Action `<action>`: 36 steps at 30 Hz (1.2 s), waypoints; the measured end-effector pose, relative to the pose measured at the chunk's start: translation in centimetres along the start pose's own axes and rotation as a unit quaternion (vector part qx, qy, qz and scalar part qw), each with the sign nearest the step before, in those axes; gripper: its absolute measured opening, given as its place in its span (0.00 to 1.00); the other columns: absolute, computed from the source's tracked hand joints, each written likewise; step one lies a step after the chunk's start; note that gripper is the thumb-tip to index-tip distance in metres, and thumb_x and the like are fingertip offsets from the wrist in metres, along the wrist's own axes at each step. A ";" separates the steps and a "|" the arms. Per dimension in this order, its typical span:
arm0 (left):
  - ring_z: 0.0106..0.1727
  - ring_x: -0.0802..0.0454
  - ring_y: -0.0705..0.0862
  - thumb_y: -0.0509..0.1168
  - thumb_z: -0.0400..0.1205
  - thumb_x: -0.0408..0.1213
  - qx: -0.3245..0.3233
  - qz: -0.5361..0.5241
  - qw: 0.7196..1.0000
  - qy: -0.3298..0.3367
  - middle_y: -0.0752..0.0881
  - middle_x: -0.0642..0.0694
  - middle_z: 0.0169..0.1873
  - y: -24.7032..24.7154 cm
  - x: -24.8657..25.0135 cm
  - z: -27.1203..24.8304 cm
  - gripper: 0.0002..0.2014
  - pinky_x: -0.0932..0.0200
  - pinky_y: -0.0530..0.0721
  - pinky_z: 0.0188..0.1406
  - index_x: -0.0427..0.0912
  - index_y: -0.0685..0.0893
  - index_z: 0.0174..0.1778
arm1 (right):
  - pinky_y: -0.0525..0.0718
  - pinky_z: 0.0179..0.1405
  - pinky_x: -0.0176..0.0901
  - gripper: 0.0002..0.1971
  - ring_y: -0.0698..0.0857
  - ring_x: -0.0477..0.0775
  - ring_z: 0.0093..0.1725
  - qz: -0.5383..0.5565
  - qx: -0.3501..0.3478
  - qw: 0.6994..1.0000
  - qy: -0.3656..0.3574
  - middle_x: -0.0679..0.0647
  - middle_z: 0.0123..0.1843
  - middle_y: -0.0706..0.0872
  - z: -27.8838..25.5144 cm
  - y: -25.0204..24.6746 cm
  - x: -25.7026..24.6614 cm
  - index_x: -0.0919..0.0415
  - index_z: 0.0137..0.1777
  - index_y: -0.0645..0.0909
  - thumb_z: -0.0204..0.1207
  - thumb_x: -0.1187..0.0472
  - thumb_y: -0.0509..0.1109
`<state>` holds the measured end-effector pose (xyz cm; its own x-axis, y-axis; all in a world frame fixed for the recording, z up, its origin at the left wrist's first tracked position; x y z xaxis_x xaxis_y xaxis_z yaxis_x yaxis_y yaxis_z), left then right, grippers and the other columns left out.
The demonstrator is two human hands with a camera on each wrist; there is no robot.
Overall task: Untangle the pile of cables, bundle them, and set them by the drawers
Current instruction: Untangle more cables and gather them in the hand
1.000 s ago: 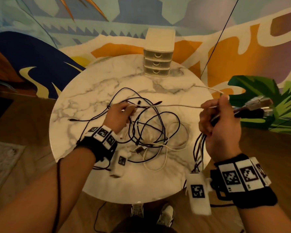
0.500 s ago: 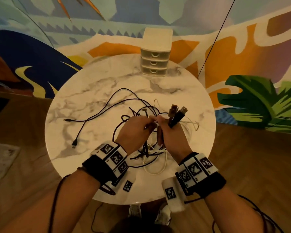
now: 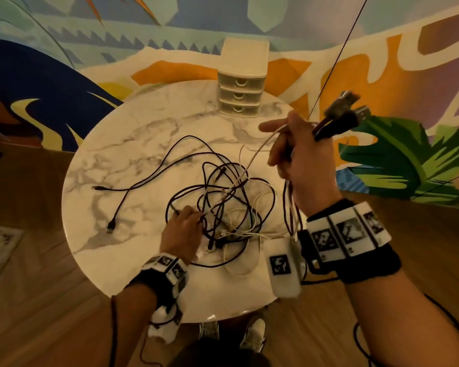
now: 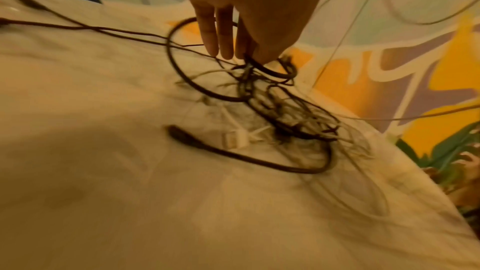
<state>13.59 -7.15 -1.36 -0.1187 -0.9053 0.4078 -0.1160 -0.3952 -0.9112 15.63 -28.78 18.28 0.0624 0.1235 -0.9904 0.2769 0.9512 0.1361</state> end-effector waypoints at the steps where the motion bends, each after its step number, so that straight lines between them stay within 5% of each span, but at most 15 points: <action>1: 0.51 0.39 0.84 0.64 0.80 0.33 -0.019 0.000 0.999 -0.025 0.81 0.45 0.57 0.0 -1.4 0.0 0.12 0.48 0.84 0.43 0.42 0.85 0.58 | 0.60 0.16 0.33 0.24 0.64 0.47 0.15 0.010 0.002 1.000 0.005 0.55 0.17 0.75 0.4 -0.4 0.0 0.66 0.42 0.86 0.87 0.55 0.53; 6: 0.58 0.45 0.83 0.65 0.77 0.38 -0.077 0.032 0.996 -0.036 0.74 0.52 0.69 -4.5 -0.7 0.4 0.23 0.53 0.79 0.52 0.49 0.76 0.71 | 0.59 0.17 0.33 0.23 0.64 0.48 0.17 0.004 -0.013 0.999 0.049 0.54 0.18 0.74 -0.6 -0.4 2.8 0.68 0.47 0.87 0.87 0.54 0.53; 10: 0.40 0.62 0.79 0.69 0.76 0.39 -0.019 -0.060 0.997 0.049 0.76 0.57 0.63 -9.7 5.8 0.8 0.23 0.63 0.75 0.45 0.52 0.77 0.67 | 0.60 0.16 0.34 0.23 0.65 0.48 0.17 0.010 -0.028 0.998 0.060 0.55 0.18 0.74 -1.3 0.4 3.7 0.68 0.47 0.87 0.87 0.54 0.54; 13: 0.32 0.68 0.78 0.68 0.79 0.43 -0.185 -0.232 0.954 0.046 0.84 0.55 0.53 -4.3 9.2 0.4 0.12 0.70 0.77 0.35 0.50 0.82 0.58 | 0.60 0.17 0.35 0.23 0.67 0.47 0.17 0.013 -0.041 0.998 0.056 0.56 0.19 0.74 -1.5 1.0 3.3 0.69 0.48 0.87 0.87 0.54 0.54; 15: 0.33 0.54 0.83 0.64 0.82 0.42 -0.257 -0.225 0.940 0.021 0.88 0.44 0.42 0.0 8.2 -0.5 0.07 0.60 0.81 0.32 0.44 0.85 0.47 | 0.58 0.18 0.36 0.23 0.66 0.49 0.18 0.018 -0.036 0.998 0.057 0.55 0.19 0.74 -1.5 0.4 3.2 0.67 0.47 0.87 0.87 0.53 0.54; 20: 0.52 0.43 0.85 0.59 0.85 0.37 -0.146 -0.115 0.981 -0.055 0.87 0.41 0.50 -0.4 -1.0 0.9 0.10 0.54 0.79 0.52 0.40 0.86 0.50 | 0.56 0.16 0.32 0.24 0.61 0.46 0.16 0.040 0.053 0.996 0.065 0.53 0.18 0.74 -1.1 -5.8 3.8 0.68 0.51 0.86 0.87 0.51 0.53; 25: 0.45 0.37 0.82 0.52 0.87 0.45 0.040 -0.076 0.996 -0.016 0.85 0.38 0.42 -8.1 3.5 3.0 0.15 0.51 0.73 0.40 0.41 0.79 0.42 | 0.59 0.15 0.32 0.26 0.64 0.45 0.15 -0.011 0.043 0.986 0.159 0.54 0.18 0.73 -4.1 -5.4 9.2 0.62 0.53 0.86 0.86 0.46 0.52; 29: 0.46 0.47 0.81 0.52 0.86 0.44 -0.010 0.036 0.995 0.094 0.80 0.49 0.47 -6.0 10.7 -0.7 0.11 0.54 0.72 0.37 0.46 0.78 0.51 | 0.66 0.16 0.31 0.21 0.72 0.43 0.16 -0.103 -0.080 0.962 0.241 0.52 0.21 0.77 -7.3 0.0 13.8 0.59 0.40 0.83 0.83 0.44 0.57; 32: 0.43 0.52 0.80 0.56 0.83 0.38 -0.035 -0.032 0.991 0.122 0.75 0.55 0.44 -3.8 10.9 -1.9 0.09 0.62 0.65 0.35 0.44 0.79 0.55 | 0.72 0.18 0.33 0.18 0.73 0.40 0.16 -0.108 -0.082 0.950 0.280 0.50 0.22 0.76 -7.8 0.7 15.6 0.64 0.41 0.82 0.82 0.49 0.62; 34: 0.42 0.50 0.81 0.57 0.83 0.37 -0.063 -0.060 0.992 0.090 0.78 0.53 0.44 -1.6 8.4 -1.4 0.08 0.58 0.71 0.35 0.42 0.81 0.51 | 0.80 0.29 0.43 0.19 0.76 0.45 0.21 -0.117 -0.082 0.953 0.269 0.51 0.19 0.77 -7.6 0.5 15.9 0.67 0.45 0.86 0.80 0.50 0.63; 36: 0.45 0.44 0.83 0.57 0.84 0.37 -0.112 -0.066 0.992 0.003 0.82 0.45 0.42 0.7 4.5 -0.5 0.10 0.55 0.75 0.38 0.40 0.82 0.44 | 0.77 0.32 0.47 0.18 0.76 0.45 0.21 -0.123 -0.094 0.957 0.245 0.54 0.19 0.80 -7.2 0.4 15.3 0.62 0.48 0.88 0.81 0.51 0.61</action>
<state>12.50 -11.40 -0.13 -0.0941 -0.8470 0.5233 -0.3462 -0.4649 -0.8148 9.75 -24.48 2.99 -0.4525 -0.0371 -0.8910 0.0446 0.9969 -0.0641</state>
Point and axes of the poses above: each hand's wrist, its own z-axis towards the middle knuckle, its own y-axis out of the palm, x = y × z, the point moved 10 cm from there along z, towards the middle knuckle
